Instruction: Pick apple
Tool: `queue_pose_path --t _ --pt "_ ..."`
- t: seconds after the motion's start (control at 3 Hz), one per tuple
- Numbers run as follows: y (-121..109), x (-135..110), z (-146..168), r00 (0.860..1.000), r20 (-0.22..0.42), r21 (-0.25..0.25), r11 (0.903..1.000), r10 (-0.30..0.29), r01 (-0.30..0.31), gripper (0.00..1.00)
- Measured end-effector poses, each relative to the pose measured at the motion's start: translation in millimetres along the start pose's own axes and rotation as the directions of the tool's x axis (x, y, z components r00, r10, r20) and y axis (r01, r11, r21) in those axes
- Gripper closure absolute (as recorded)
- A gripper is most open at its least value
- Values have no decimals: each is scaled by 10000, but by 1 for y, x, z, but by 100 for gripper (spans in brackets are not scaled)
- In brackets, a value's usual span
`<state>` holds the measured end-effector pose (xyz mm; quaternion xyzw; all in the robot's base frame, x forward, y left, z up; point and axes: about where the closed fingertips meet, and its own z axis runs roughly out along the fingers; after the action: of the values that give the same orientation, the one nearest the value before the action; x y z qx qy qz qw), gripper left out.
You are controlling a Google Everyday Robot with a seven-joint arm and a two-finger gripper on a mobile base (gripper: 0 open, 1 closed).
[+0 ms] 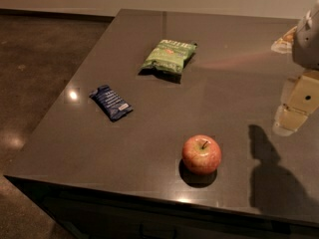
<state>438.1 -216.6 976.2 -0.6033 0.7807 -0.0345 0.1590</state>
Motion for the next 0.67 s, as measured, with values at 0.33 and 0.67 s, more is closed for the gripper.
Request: queue_pose_path --t 0.33,0.67 --pt "2 -2 1 10000 87 -10 10000 -15 15 0" --pt "13 -13 7 9983 559 -94 9998 -173 179 0"
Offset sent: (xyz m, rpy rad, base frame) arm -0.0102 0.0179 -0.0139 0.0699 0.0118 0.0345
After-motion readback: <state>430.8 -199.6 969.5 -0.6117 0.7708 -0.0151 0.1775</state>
